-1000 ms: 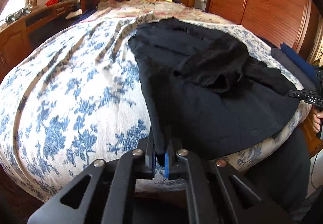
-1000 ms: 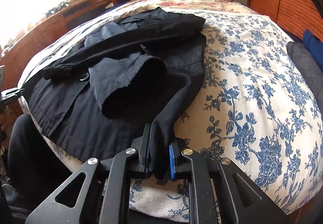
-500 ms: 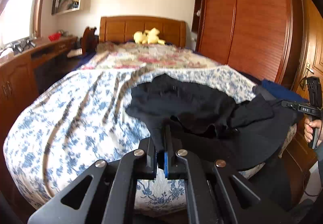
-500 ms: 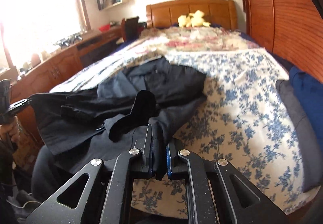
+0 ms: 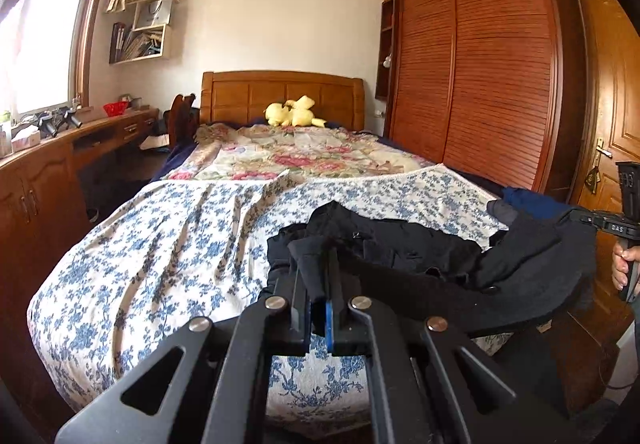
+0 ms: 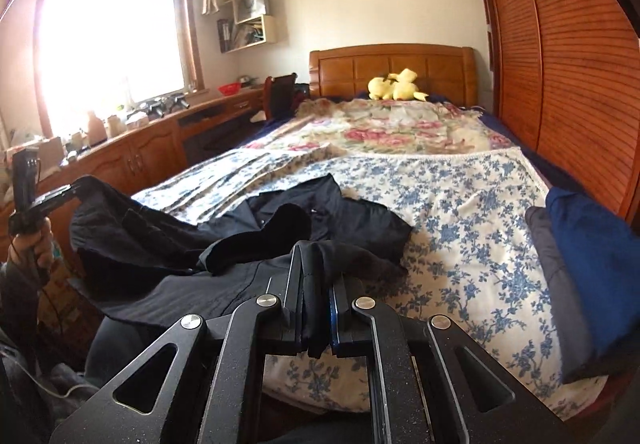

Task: Fold large clothes
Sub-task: 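Grasp the coat hem with both grippers and lift it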

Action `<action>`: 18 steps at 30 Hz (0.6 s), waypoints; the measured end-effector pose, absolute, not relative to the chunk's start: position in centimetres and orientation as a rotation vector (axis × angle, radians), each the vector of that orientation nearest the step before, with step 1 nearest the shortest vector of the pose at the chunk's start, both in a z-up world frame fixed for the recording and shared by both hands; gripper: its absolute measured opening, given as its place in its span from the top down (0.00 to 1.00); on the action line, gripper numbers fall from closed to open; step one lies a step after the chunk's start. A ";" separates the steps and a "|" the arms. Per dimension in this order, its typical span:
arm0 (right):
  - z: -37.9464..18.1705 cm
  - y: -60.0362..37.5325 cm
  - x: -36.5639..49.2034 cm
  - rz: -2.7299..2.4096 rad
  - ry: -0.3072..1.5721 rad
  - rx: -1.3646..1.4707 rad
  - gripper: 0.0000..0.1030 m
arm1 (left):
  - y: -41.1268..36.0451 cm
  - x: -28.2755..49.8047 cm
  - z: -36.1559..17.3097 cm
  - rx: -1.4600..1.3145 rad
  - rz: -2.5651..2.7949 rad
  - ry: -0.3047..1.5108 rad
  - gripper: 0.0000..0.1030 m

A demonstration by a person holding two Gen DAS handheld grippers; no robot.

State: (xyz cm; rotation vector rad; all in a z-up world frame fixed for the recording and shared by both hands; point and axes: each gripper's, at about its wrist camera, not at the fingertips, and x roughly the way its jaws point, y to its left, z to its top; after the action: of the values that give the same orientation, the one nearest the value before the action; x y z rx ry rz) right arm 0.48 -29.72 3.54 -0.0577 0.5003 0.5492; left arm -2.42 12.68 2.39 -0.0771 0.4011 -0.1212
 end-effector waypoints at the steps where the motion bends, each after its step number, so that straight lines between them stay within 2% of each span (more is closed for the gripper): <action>1: 3.3 -29.6 0.5 0.545 0.511 -0.080 0.94 | 12.8 -2.1 2.0 -0.080 -0.119 0.410 0.98; 9: 0.1 -29.0 3.7 0.520 0.558 -0.119 0.94 | 13.4 2.4 -1.1 -0.111 -0.099 0.485 0.97; 18: -4.2 -26.9 11.7 0.467 0.591 -0.160 0.93 | 13.4 9.9 -2.7 -0.099 -0.065 0.503 0.97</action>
State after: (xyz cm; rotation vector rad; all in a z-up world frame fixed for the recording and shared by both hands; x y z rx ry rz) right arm 11.71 -26.92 -4.16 -0.1603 0.5914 0.4672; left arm 9.91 13.41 -2.67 -0.0987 0.5034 -0.0653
